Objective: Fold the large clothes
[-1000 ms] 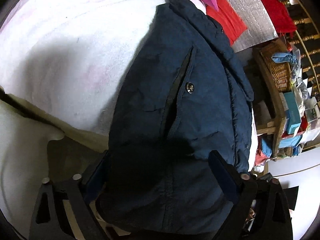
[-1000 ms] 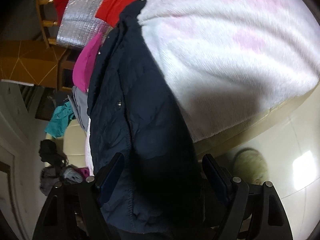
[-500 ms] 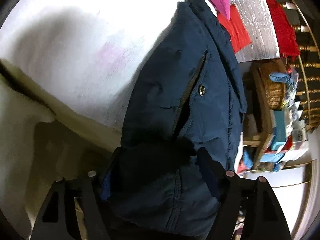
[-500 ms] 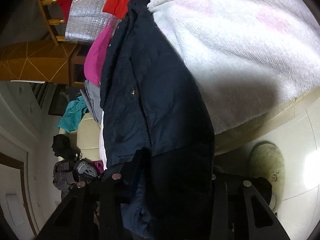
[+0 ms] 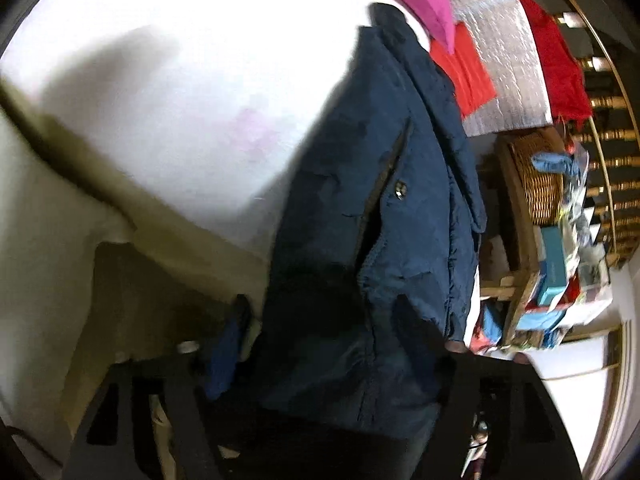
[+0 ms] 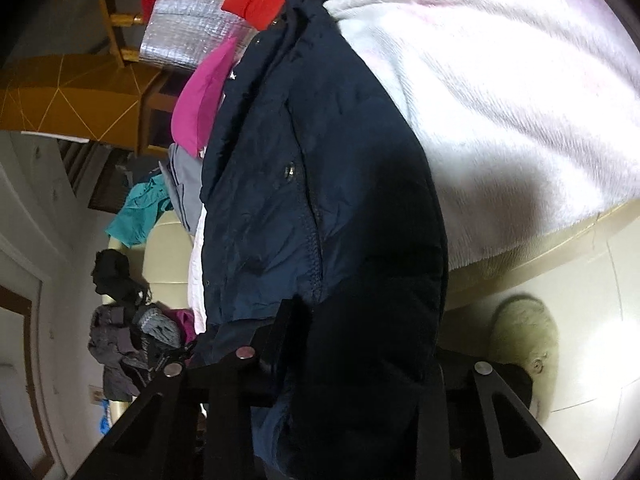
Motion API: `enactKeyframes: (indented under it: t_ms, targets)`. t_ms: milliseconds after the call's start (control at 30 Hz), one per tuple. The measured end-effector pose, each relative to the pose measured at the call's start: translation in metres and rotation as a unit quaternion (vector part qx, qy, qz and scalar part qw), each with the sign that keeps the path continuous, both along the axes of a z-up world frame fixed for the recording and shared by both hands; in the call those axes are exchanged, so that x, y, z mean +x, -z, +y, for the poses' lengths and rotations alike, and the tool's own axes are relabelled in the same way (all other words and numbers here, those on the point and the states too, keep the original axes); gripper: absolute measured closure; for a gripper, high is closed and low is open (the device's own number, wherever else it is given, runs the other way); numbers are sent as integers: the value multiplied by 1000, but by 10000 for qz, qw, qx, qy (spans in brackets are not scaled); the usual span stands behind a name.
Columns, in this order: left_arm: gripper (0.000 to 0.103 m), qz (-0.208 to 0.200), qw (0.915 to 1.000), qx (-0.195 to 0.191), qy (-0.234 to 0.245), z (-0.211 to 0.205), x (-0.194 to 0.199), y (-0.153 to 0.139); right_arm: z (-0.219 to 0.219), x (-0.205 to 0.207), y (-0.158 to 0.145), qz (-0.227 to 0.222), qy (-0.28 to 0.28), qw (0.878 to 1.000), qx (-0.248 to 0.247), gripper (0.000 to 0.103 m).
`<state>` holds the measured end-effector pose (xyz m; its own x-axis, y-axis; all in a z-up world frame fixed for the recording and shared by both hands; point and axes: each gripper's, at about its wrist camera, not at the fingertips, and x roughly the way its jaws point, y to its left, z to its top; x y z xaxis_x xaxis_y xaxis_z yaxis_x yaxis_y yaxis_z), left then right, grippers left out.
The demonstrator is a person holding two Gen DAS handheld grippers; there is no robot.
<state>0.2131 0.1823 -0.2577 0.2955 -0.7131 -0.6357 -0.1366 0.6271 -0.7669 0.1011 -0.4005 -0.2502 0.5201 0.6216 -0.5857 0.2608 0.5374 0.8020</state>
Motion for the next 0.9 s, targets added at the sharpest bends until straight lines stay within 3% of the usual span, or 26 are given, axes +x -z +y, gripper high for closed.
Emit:
enactKeyframes:
  t_ms: [67, 300, 400, 500, 533, 600, 667, 700, 733, 900]
  targets:
    - [15, 104, 9999, -26, -88, 7, 1, 3, -1, 1, 4, 70, 22, 9999, 87, 68]
    - [15, 532, 9983, -230, 99, -4, 12, 27, -4, 0, 11, 165, 75, 9996, 206, 65]
    - [15, 477, 9967, -551, 344, -20, 12, 29, -5, 0, 11, 180, 81, 9996, 210, 65]
    - [16, 284, 9969, -665, 310, -27, 14, 26, -5, 0, 15, 293, 129, 9992, 249, 55]
    - [19, 233, 9969, -680, 308, -29, 15, 24, -5, 0, 16, 328, 140, 9989, 292, 51]
    - [44, 208, 9969, -691, 319, -31, 17, 23, -5, 0, 19, 352, 155, 9985, 402, 50]
    - [54, 163, 9969, -702, 308, -31, 18, 20, -4, -1, 19, 271, 117, 9983, 504, 50]
    - [58, 93, 9971, -702, 283, -29, 18, 18, -3, -1, 17, 189, 67, 9984, 522, 53]
    - [62, 18, 9973, -692, 252, -29, 18, 14, -3, -1, 13, 105, 37, 9988, 471, 65]
    - [78, -424, 9978, -381, 333, -38, 15, -16, 2, -1, -9, -117, -20, 9998, 167, 82]
